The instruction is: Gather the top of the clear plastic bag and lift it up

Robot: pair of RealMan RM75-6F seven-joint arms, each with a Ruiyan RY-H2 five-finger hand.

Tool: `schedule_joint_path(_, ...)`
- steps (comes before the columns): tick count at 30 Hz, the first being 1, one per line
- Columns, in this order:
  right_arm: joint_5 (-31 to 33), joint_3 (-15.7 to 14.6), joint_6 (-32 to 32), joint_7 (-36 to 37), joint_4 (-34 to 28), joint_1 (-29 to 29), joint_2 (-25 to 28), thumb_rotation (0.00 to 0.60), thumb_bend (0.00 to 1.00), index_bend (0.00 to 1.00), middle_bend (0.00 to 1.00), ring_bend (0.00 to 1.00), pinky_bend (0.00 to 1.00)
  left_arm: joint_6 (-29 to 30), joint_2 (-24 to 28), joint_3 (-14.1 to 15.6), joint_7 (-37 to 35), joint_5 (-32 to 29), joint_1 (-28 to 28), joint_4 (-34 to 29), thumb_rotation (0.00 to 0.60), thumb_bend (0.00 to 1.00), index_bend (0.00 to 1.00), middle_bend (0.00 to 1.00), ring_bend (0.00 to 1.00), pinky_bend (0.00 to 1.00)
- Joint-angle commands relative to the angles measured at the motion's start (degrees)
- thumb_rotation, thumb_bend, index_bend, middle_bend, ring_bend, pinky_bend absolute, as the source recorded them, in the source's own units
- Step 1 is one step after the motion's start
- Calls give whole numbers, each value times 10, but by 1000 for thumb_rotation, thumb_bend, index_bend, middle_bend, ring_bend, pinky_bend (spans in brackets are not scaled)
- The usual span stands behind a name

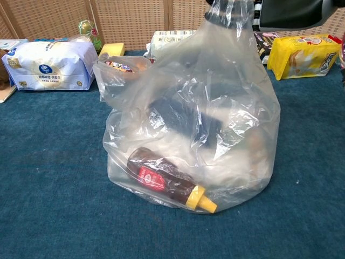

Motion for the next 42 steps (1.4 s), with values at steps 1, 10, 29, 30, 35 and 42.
schedule_joint_path(1,-31,4,27,94,12,-13,-3,600,127,400,426,381,328,-1,-1,0,2,1,-2,-2,318,221,425,445,403,374)
schedule_joint_path(10,-60,-30,59,163,43,16,-16,600,131,399,425,375,314,-3,-1,1,6,1,-4,-6,309,221,424,445,404,374)
schedule_joint_path(29,41,-64,53,32,69,81,-61,600,147,375,401,359,335,-9,-3,6,4,12,-10,-8,315,221,425,445,404,374)
schedule_joint_path(30,43,-63,52,33,68,81,-61,600,148,373,401,367,366,-9,-3,6,4,13,-10,-8,315,221,425,445,404,374)
schedule_joint_path(35,36,-53,49,53,58,70,-45,600,157,383,491,588,604,-9,-4,6,4,16,-13,-9,313,220,425,445,404,374)
schedule_joint_path(42,11,-45,53,79,35,44,8,600,159,514,649,743,775,-14,-10,6,8,20,-19,-11,315,221,425,445,403,374)
